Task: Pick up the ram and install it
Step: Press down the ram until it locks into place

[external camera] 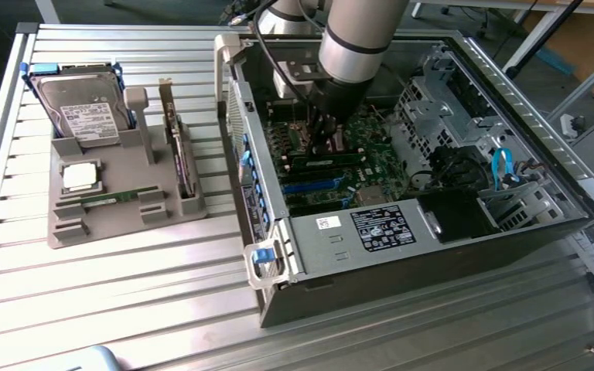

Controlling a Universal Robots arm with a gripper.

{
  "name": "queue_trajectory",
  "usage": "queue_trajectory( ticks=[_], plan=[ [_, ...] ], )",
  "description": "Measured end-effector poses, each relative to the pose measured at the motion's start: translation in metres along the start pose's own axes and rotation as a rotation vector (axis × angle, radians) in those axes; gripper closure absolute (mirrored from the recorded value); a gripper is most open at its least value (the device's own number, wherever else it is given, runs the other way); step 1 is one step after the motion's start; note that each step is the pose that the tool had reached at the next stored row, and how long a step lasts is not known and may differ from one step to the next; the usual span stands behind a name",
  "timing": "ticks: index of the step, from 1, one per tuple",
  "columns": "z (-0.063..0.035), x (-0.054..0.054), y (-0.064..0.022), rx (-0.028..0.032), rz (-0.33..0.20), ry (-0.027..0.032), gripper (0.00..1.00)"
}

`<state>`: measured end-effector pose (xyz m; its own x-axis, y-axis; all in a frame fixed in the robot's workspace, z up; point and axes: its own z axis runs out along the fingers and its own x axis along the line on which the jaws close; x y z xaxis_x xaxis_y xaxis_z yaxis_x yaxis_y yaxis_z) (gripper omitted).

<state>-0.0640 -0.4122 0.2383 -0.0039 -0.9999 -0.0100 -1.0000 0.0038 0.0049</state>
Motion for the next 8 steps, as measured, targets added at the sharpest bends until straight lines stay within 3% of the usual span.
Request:
queue_trajectory(
  ticks=[8],
  plan=[
    [0.0012,0.0004,0.0,0.0,0.0,0.0001,0.9]
  ],
)
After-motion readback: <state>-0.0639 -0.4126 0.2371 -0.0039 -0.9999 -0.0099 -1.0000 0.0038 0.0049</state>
